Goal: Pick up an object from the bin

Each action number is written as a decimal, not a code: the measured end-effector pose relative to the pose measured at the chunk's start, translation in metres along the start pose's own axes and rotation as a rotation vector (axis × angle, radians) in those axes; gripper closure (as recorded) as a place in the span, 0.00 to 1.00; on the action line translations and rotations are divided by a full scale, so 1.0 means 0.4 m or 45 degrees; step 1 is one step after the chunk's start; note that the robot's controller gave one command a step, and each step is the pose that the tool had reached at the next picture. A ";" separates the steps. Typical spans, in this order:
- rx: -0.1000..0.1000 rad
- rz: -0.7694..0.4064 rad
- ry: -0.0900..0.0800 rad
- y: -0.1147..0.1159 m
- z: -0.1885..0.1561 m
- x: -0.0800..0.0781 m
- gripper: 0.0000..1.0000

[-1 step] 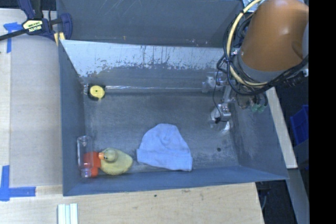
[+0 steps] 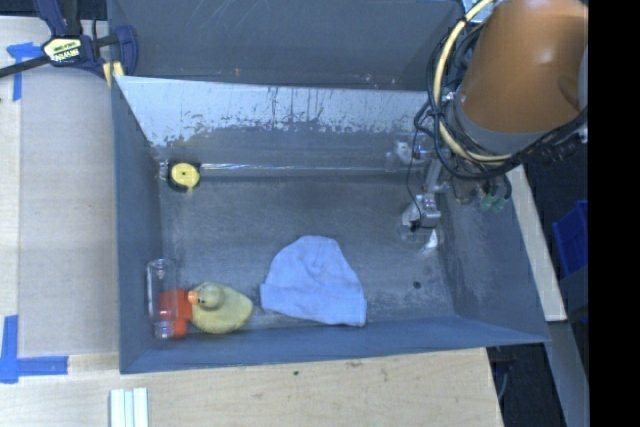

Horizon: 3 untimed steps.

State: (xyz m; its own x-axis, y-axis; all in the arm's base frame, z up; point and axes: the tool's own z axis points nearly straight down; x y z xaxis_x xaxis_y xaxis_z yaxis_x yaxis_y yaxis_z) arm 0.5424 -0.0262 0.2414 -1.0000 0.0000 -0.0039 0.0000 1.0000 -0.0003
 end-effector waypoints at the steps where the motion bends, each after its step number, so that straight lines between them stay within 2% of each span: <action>1: 0.000 -0.060 0.000 0.038 0.203 -0.070 0.00; 2: -0.002 0.013 -0.001 0.116 0.262 -0.048 0.00; 3: 0.000 -0.106 0.002 0.127 0.436 -0.029 0.00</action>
Offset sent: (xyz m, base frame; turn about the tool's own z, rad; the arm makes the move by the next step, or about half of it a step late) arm 0.0196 0.0448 -0.1049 0.0121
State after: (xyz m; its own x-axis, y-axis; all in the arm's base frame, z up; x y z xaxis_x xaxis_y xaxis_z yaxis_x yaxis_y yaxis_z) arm 0.5547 0.0244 0.0672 -0.9965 -0.0832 -0.0023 -0.0832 0.9965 -0.0005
